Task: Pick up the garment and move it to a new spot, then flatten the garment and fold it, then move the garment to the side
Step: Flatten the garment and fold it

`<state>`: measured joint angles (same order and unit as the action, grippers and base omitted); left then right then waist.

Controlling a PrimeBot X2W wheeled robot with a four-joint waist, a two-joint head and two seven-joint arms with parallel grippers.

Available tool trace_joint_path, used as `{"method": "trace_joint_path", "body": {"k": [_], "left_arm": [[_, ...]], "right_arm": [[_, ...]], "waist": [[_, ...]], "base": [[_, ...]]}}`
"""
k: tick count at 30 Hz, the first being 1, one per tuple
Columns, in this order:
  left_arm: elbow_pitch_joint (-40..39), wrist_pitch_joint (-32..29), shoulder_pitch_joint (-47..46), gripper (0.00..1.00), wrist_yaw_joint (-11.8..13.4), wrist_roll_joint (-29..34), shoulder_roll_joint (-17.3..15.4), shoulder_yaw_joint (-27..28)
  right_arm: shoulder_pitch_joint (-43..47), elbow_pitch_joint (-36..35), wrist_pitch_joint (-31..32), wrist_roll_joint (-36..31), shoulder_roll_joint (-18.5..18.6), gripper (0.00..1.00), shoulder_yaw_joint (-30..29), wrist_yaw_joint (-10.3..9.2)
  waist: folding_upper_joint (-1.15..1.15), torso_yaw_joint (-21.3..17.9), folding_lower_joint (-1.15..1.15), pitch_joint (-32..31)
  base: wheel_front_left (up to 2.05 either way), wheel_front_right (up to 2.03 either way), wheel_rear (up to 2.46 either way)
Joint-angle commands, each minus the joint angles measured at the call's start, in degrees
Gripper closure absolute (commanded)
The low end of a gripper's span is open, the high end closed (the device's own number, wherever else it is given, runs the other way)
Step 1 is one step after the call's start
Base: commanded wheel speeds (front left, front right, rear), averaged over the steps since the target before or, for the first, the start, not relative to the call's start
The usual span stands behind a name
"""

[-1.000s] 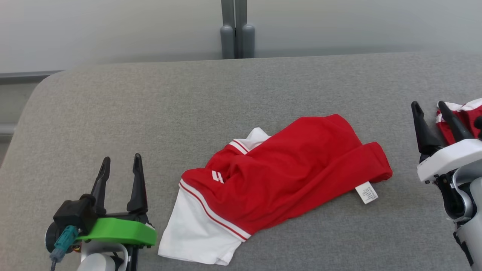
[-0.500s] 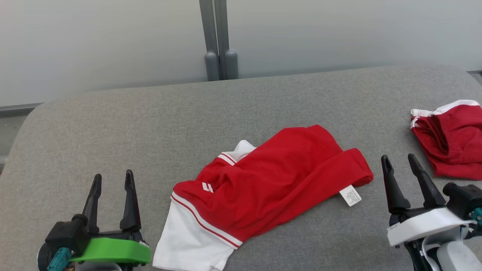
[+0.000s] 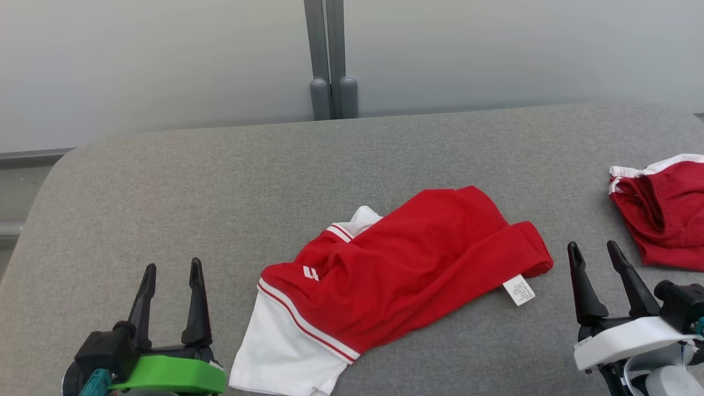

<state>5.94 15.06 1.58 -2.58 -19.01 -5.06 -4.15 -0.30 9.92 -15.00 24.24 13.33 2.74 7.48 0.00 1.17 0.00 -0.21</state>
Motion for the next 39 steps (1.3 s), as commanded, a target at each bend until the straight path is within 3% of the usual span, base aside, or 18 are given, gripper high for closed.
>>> {"method": "trace_joint_path", "body": {"k": [1, 12, 20, 27, 33, 39], "left_arm": [[0.2, 0.2, -0.3, 0.0, -0.5, 0.3, 0.1, 0.2], [2.0, -0.3, 0.0, 0.0, -1.4, 1.1, 0.7, 0.2], [5.0, -14.3, -0.1, 0.0, -1.3, -0.9, 0.2, -3.4], [4.0, -26.4, 0.6, 0.0, -2.0, -2.5, -1.3, -6.2], [2.6, -31.6, 0.7, 0.0, -2.3, -3.7, -1.9, -7.7], [2.0, -33.1, -0.6, 0.0, -2.3, -3.8, -2.4, -8.2]], "right_arm": [[0.0, 0.3, -0.2, -0.4, 0.1, 0.0, -0.2, 0.03], [0.2, 0.9, -0.2, -1.0, 0.2, 0.0, -1.3, 0.03], [-1.4, 5.1, 3.7, 1.4, 3.2, 0.0, -0.1, 0.02], [-5.8, 10.8, 14.0, 6.9, 5.0, 0.0, 2.3, 0.02], [-10.1, 15.3, 17.1, 11.0, 6.7, 0.0, 4.3, 0.02], [-13.2, 18.8, 17.8, 14.3, 8.3, 0.0, 7.8, 0.02]], "waist": [[0.0, 0.1, 0.0, 0.0], [0.0, 0.4, 0.0, 0.0], [0.0, 0.9, 0.0, 0.7], [0.0, 1.4, 0.0, 3.2], [0.0, 2.5, 0.0, 5.3], [0.0, 3.6, 0.0, 6.8]], "base": [[0.0, 0.0, 0.0], [0.0, 0.0, 0.0], [0.0, 0.0, 0.0], [0.0, 0.0, 0.0], [0.0, 0.0, 0.0], [0.0, 0.0, 0.0]]}}
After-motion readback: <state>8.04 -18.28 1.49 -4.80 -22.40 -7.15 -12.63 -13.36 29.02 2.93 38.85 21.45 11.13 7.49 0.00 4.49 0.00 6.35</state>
